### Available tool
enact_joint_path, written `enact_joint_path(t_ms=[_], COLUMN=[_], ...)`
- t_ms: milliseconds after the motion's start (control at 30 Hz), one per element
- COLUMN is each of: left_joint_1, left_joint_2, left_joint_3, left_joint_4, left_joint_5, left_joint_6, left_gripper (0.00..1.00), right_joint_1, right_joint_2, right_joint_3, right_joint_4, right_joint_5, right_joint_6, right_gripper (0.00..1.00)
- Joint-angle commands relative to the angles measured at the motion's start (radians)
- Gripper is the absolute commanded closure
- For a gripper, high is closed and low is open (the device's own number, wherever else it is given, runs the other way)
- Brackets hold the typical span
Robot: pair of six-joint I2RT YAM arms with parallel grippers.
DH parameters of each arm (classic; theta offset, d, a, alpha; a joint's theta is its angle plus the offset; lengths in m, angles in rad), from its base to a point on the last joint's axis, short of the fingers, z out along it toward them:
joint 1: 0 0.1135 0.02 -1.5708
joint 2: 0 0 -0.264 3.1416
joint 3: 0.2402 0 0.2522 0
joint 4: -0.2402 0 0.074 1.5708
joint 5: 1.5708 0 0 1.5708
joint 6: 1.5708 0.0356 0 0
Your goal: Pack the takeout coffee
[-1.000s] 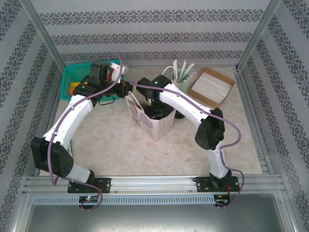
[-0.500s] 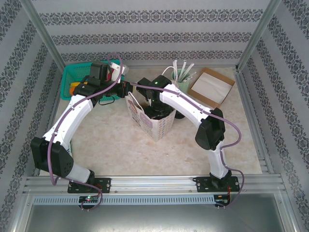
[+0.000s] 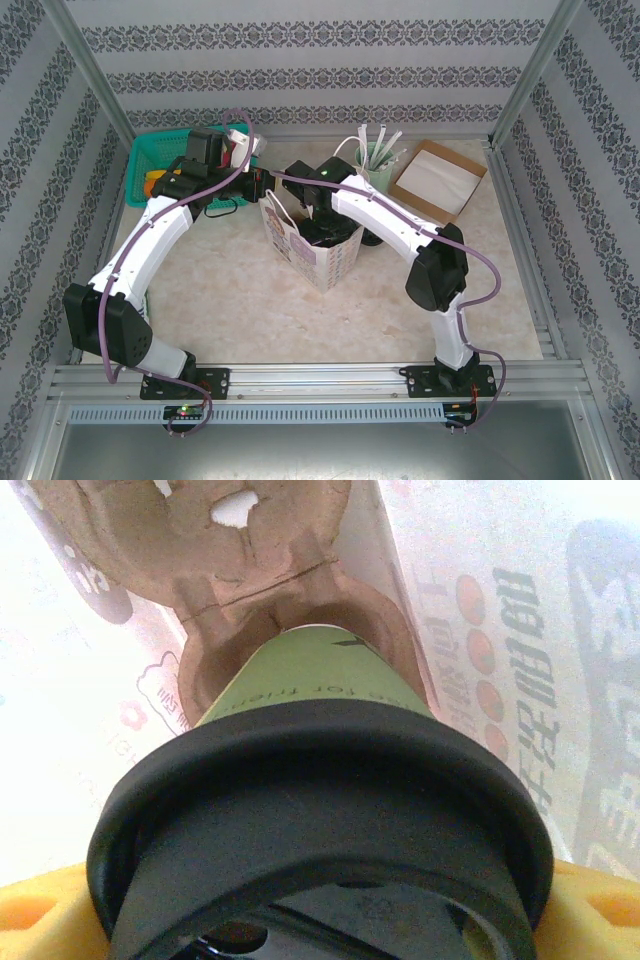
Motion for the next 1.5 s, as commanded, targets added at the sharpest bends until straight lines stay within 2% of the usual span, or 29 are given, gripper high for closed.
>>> enact_joint_path(t_ms=[0, 1467], left_joint_1=[-0.010, -0.010], left_joint_2=[-0.012, -0.014], left_joint_3=[0.000, 0.002], left_joint_4=[0.020, 0.019], left_joint_5=[0.021, 0.024], left_joint_6=[0.021, 0.021], left_gripper=[0.91, 0.91], right_joint_1=[-0.006, -0.027], right_joint_2=[-0.045, -0.019], right_joint_3=[-0.019, -0.119], right_joint_4=[0.020, 0.039], right_joint_5=[0.018, -0.039], right_joint_6=[0.028, 0.039], right_gripper=[0.42, 0.42])
